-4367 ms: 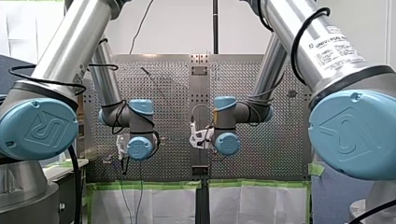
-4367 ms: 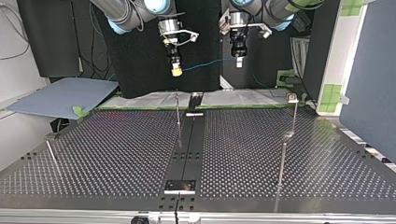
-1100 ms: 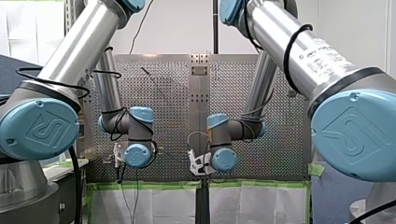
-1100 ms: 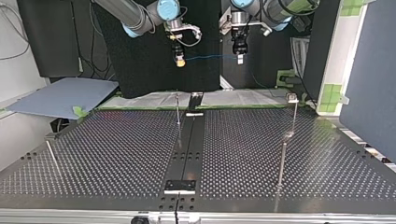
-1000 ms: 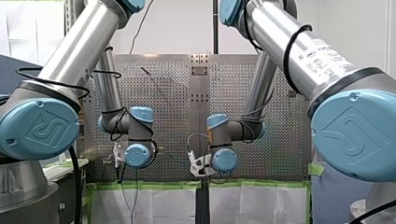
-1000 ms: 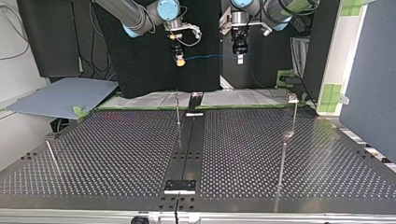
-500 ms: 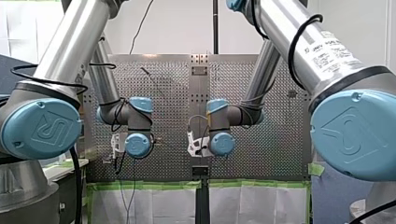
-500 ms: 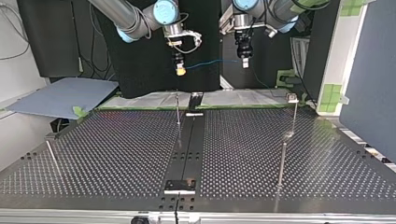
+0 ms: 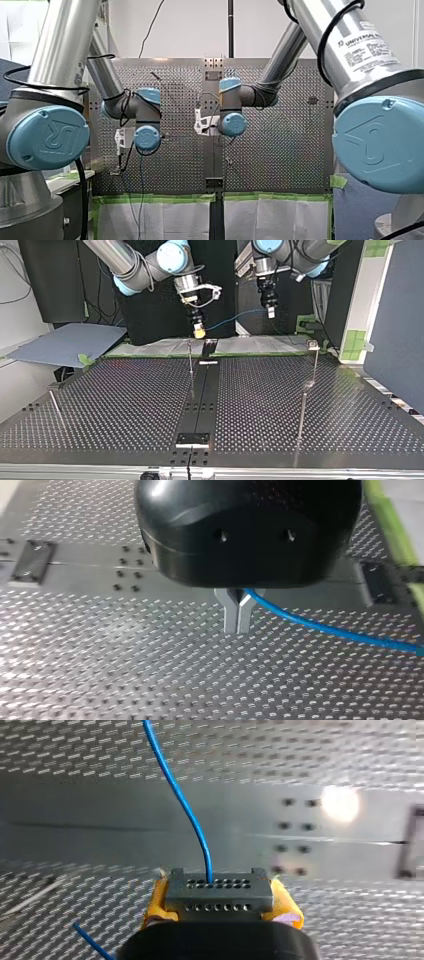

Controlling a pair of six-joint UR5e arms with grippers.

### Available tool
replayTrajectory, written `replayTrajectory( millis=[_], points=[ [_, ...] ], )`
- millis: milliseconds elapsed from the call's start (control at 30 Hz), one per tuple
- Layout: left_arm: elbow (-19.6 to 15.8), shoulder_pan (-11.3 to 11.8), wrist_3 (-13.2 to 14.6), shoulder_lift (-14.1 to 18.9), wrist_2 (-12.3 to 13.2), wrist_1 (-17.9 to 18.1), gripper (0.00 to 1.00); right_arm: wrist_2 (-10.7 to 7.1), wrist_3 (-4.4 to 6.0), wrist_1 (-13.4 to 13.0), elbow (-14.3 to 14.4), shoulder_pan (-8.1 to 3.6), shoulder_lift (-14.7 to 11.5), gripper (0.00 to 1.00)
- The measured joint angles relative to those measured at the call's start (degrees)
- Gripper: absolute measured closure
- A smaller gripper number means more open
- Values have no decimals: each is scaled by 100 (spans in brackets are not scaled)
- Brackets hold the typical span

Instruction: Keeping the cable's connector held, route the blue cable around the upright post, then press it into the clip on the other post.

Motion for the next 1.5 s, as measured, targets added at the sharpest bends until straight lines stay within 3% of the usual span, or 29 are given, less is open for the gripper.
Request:
replayTrajectory(
  millis=[133, 367, 633, 900, 1200, 1367, 1500],
  points=[
    [246, 43, -47, 268, -53, -267, 100, -136, 7, 120, -201, -14, -208, 100],
    [618, 116, -89, 662, -239, -663, 100, -328, 21, 310, -535, -32, -287, 100],
    [1102, 229, -131, 1146, -311, -1144, 100, -606, 170, 490, -969, -56, -292, 100],
    [1521, 348, -205, 1565, -298, -1566, 100, -764, 256, 681, -1422, -72, -292, 100],
    [2005, 507, -277, 2049, -207, -2047, 100, -816, 289, 941, -1815, -81, -292, 100],
    [2292, 606, -283, 2311, -38, -2335, 100, -860, 394, 1071, -2080, -90, -291, 100],
    [2502, 695, -281, 2313, 145, -2544, 100, -900, 473, 1143, -2290, -91, -292, 100]
  ],
)
